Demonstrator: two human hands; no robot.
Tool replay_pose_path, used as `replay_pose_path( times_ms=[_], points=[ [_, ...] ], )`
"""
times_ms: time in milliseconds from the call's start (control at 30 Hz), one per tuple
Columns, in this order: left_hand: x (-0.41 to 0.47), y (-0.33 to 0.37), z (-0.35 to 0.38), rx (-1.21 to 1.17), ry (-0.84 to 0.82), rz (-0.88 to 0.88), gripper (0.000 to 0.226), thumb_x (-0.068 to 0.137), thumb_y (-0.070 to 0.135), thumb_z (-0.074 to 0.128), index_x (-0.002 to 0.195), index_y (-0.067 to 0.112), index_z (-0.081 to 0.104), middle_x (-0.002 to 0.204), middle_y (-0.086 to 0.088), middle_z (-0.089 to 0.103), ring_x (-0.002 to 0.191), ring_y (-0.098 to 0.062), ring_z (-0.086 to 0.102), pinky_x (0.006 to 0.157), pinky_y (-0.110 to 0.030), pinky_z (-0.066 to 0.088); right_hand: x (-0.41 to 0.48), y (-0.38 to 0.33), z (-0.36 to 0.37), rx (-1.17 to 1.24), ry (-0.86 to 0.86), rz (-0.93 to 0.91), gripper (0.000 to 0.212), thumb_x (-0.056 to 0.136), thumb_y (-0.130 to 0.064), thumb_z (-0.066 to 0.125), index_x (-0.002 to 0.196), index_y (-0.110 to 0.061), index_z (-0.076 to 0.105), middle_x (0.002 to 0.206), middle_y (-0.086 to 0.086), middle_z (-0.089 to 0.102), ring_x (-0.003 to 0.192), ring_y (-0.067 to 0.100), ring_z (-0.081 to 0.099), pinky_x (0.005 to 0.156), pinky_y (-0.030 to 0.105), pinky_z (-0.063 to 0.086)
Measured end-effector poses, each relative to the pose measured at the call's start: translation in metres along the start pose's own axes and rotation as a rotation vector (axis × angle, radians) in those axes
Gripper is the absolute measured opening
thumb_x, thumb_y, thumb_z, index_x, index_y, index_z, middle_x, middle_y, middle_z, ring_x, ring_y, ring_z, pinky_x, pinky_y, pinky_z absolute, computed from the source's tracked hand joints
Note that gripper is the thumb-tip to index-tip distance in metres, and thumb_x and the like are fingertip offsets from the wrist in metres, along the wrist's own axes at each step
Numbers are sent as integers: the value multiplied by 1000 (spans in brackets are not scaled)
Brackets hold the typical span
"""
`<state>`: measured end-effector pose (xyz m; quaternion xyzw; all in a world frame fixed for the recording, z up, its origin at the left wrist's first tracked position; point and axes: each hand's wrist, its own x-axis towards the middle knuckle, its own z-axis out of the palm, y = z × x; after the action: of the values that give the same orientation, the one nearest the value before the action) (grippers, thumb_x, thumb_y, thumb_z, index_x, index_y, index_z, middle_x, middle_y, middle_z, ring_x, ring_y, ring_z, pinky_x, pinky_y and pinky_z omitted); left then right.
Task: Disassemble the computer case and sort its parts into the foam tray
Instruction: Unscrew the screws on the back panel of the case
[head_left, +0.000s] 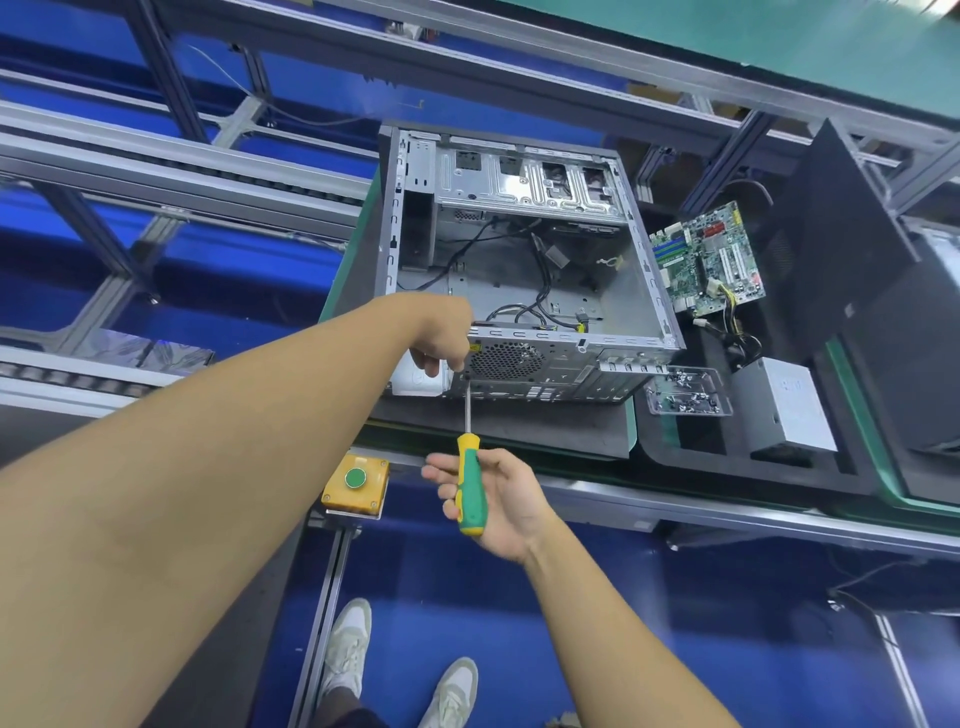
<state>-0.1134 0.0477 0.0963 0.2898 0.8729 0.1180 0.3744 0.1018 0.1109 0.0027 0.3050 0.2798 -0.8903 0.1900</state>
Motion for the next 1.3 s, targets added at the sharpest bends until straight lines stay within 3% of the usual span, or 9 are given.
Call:
replay_pose_path(
  times_ms=[167, 400, 567, 733, 800, 967, 1067, 1167, 1300],
  points=[
    [-1, 0, 0, 8, 12, 4, 20, 88, 9, 65, 98, -7, 59, 53, -9, 65, 45, -18, 65, 43, -22, 49, -6, 6, 2, -161, 51, -118, 26, 104, -28, 43, 104, -6, 58, 83, 9, 64, 64, 21, 57, 55, 30, 49],
    [-1, 0, 1, 14, 26, 11, 17, 89, 11, 66, 93, -4, 59, 44, -2, 62, 43, -15, 64, 43, -21, 48, 1, 38, 25, -1254, 863, -455, 26, 102, -44, 45, 85, -24, 43, 70, -8, 52, 56, 9, 42, 49, 26, 26],
    [1, -2, 1, 7, 19, 13, 15, 89, 11, 65, 90, -2, 56, 42, -2, 62, 43, -15, 65, 42, -22, 48, -6, 18, 17, -23, 270, -154, 29, 97, -34, 47, 102, -9, 62, 65, 2, 43, 54, 16, 39, 49, 27, 47],
    [1, -1, 1, 4, 17, 15, 18, 89, 9, 65, 96, -7, 58, 60, -12, 65, 45, -19, 65, 44, -23, 49, -14, 6, 11, 158, 43, -38, 22, 97, -26, 46, 97, -10, 61, 80, 2, 54, 60, 15, 53, 37, 21, 38],
    [1, -1, 1, 6, 17, 13, 19, 89, 8, 65, 96, -7, 58, 58, -12, 64, 44, -19, 64, 43, -23, 49, -15, 10, 13, -105, 203, -157, 24, 103, -24, 44, 97, -10, 61, 81, 2, 54, 57, 16, 50, 39, 23, 35],
    [0, -1, 1, 1, 19, 11, 18, 89, 9, 66, 95, -6, 59, 47, -6, 62, 43, -18, 63, 43, -22, 48, -8, 25, 10, -1393, 906, -486, 25, 102, -36, 47, 82, -20, 48, 84, -6, 42, 64, 16, 43, 58, 33, 31],
    [0, -1, 0, 0, 15, 8, 18, 89, 9, 66, 96, -6, 59, 51, -8, 62, 44, -19, 63, 44, -23, 49, -5, 21, 3, -820, 644, -492, 24, 98, -31, 54, 88, -10, 61, 76, 1, 51, 60, 20, 40, 53, 31, 33],
    [0, 0, 1, 4, 15, 6, 18, 89, 9, 66, 97, -6, 59, 51, -8, 63, 45, -19, 65, 44, -23, 49, -9, 8, -2, -41, 237, -155, 41, 98, -30, 46, 115, 1, 65, 80, 9, 61, 58, 19, 44, 43, 26, 34],
    [0, 0, 1, 3, 19, 1, 18, 89, 9, 66, 97, -6, 59, 55, -10, 65, 45, -18, 66, 45, -24, 51, -11, 6, 1, 77, 109, -95, 36, 102, -29, 46, 113, 1, 63, 70, 4, 54, 56, 15, 43, 44, 25, 37]
  ],
)
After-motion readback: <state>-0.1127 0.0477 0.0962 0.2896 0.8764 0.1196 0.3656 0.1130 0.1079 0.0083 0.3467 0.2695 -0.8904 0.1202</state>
